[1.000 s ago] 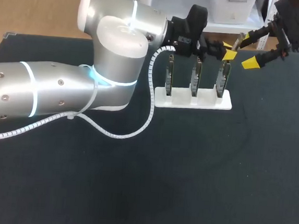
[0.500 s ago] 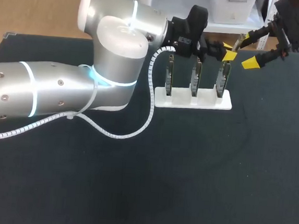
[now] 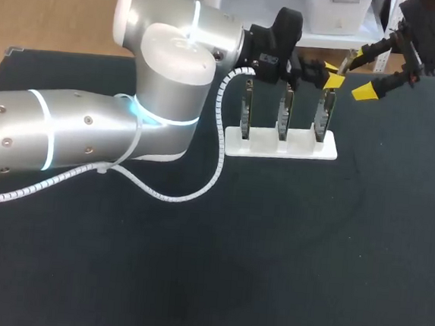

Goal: Pick up the optical module with the left hand, and insert it into the network port with the right hand.

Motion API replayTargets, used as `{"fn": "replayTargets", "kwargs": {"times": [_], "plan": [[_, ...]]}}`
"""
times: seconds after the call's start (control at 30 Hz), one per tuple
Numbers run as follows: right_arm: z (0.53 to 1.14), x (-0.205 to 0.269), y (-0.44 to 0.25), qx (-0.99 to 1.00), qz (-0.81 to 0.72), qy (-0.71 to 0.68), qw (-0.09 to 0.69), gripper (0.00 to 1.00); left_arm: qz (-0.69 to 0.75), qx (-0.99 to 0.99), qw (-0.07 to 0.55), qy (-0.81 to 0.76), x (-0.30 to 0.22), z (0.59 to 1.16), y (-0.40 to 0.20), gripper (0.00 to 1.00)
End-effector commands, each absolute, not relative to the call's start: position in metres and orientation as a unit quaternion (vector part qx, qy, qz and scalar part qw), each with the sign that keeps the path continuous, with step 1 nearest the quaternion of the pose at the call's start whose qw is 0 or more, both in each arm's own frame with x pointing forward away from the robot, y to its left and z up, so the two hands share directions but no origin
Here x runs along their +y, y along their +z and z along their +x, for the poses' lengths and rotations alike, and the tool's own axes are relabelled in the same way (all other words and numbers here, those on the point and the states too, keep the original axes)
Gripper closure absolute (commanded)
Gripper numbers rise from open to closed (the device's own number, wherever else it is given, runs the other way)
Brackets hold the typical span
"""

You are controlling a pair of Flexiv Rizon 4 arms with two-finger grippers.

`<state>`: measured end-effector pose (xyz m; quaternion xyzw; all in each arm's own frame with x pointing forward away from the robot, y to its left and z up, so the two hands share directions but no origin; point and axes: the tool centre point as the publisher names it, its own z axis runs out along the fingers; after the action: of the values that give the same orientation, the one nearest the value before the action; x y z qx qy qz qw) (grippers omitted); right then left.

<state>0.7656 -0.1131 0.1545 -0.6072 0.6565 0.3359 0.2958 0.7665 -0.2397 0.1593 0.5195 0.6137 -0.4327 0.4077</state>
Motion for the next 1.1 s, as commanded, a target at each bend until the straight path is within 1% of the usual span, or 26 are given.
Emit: {"fn": "replayTargets", "kwargs": {"times": [0.03,0.23,0.4,0.57,1.1], "plan": [[0.760,-0.123,0.158,0.666,-0.603,0.325,0.295,0.00,0.520,0.614,0.407,-0.432,-0.240,0.767,0.160,1.00],[0.754,-0.141,0.166,0.677,-0.599,0.310,0.296,0.00,0.520,0.614,0.407,-0.432,-0.240,0.767,0.160,1.00],[0.753,-0.145,0.176,0.672,-0.603,0.303,0.303,0.00,0.520,0.614,0.407,-0.432,-0.240,0.767,0.160,1.00],[0.757,-0.145,0.186,0.661,-0.603,0.305,0.326,0.00,0.520,0.614,0.407,-0.432,-0.240,0.767,0.160,1.00],[0.778,-0.128,0.195,0.624,-0.635,0.311,0.333,0.00,0.520,0.614,0.407,-0.432,-0.240,0.767,0.160,1.00]]}}
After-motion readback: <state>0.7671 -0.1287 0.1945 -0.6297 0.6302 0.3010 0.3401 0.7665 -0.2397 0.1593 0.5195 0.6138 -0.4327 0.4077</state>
